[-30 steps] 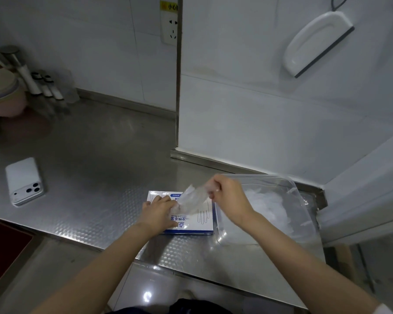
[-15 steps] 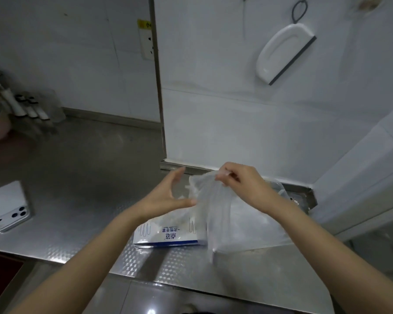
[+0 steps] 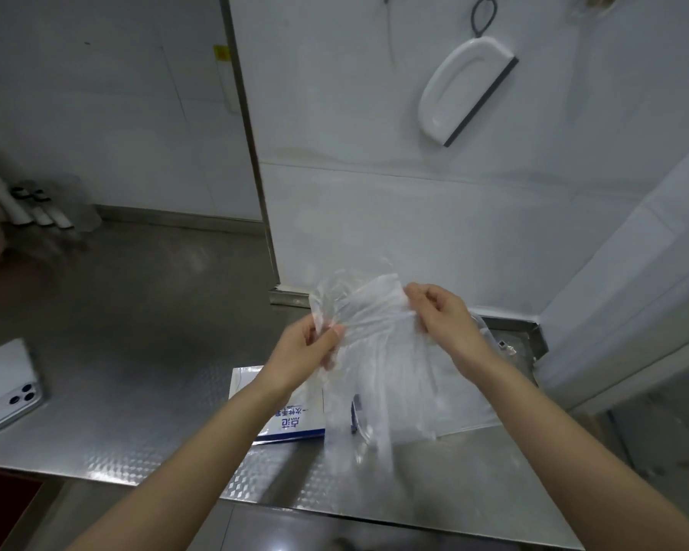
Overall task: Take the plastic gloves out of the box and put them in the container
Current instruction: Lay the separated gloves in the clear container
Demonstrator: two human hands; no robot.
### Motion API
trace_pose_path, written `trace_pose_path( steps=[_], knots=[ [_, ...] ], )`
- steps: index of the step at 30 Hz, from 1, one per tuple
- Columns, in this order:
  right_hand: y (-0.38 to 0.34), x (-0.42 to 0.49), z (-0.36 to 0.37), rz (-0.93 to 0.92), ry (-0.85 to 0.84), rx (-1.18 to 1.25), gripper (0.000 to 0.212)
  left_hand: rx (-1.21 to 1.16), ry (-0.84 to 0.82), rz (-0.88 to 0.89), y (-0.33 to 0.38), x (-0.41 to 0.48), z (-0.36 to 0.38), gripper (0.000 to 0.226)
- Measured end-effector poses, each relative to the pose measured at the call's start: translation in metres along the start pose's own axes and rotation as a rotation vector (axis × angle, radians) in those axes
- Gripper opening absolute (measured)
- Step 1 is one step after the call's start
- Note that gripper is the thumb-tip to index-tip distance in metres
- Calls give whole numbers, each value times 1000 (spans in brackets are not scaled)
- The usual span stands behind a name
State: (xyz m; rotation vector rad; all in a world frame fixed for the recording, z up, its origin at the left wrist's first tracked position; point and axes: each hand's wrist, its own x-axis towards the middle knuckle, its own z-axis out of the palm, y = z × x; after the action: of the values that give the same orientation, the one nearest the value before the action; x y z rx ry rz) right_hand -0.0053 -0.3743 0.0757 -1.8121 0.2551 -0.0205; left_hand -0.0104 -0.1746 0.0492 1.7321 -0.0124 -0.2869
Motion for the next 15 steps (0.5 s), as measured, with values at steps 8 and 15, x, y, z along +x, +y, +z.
trace_pose_path(
  steps=[8, 15],
  knots=[
    [39, -16, -2, 248, -254, 244, 20, -210, 77, -104, -10, 0, 24, 14],
    [43, -7, -23, 46, 116, 248, 35, -119, -40, -165, -21, -5, 29, 16]
  ],
)
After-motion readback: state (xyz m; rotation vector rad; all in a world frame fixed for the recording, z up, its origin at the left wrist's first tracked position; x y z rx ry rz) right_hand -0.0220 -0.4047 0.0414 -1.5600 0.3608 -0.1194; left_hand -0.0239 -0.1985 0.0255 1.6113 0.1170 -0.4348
